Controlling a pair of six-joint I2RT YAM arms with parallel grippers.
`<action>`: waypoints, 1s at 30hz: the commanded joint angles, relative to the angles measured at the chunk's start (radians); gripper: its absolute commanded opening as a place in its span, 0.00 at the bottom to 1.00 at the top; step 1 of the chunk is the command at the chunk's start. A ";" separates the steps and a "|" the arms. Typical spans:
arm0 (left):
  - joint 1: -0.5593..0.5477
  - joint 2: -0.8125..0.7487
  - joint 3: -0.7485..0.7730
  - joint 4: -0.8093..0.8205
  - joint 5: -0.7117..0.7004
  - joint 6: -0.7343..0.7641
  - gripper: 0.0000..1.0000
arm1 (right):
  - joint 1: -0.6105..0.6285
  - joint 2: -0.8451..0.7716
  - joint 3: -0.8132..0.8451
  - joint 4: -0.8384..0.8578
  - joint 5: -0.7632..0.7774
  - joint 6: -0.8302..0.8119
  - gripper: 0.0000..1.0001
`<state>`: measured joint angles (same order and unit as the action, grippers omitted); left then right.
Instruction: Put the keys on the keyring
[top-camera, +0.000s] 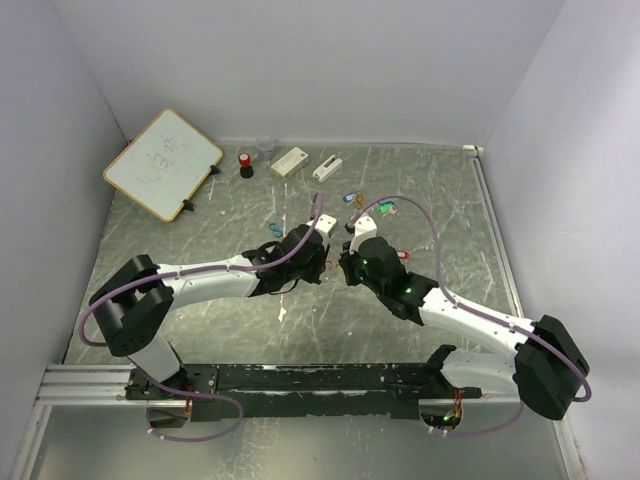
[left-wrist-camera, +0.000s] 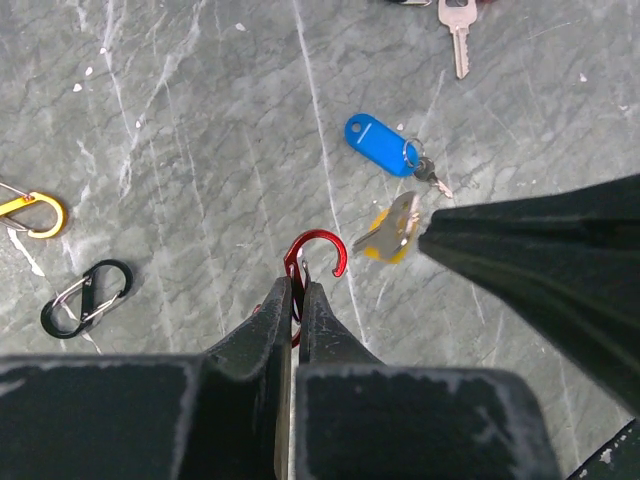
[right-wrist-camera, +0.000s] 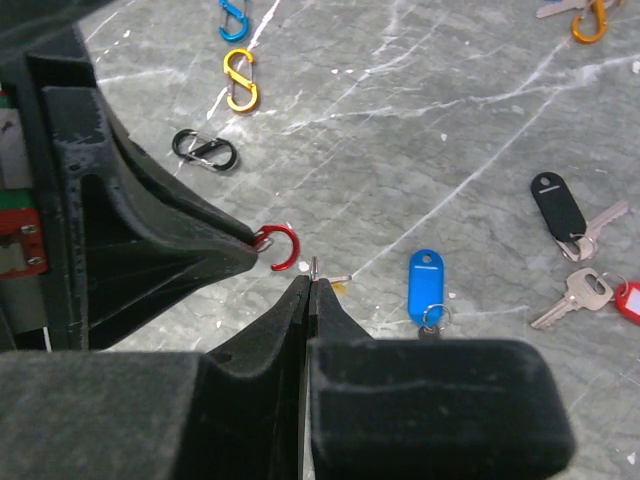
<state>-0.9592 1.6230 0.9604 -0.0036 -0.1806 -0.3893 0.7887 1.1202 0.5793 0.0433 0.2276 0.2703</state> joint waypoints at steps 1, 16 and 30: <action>0.009 -0.040 0.012 0.048 0.042 0.009 0.07 | 0.031 0.018 0.003 0.050 -0.012 -0.031 0.00; 0.026 -0.075 0.000 0.060 0.063 0.015 0.07 | 0.082 0.060 0.025 0.062 0.006 -0.042 0.00; 0.029 -0.074 -0.012 0.045 0.083 0.027 0.07 | 0.100 0.070 0.046 0.060 0.032 -0.051 0.00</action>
<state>-0.9371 1.5730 0.9558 0.0250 -0.1253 -0.3737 0.8795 1.1927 0.5949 0.0830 0.2367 0.2348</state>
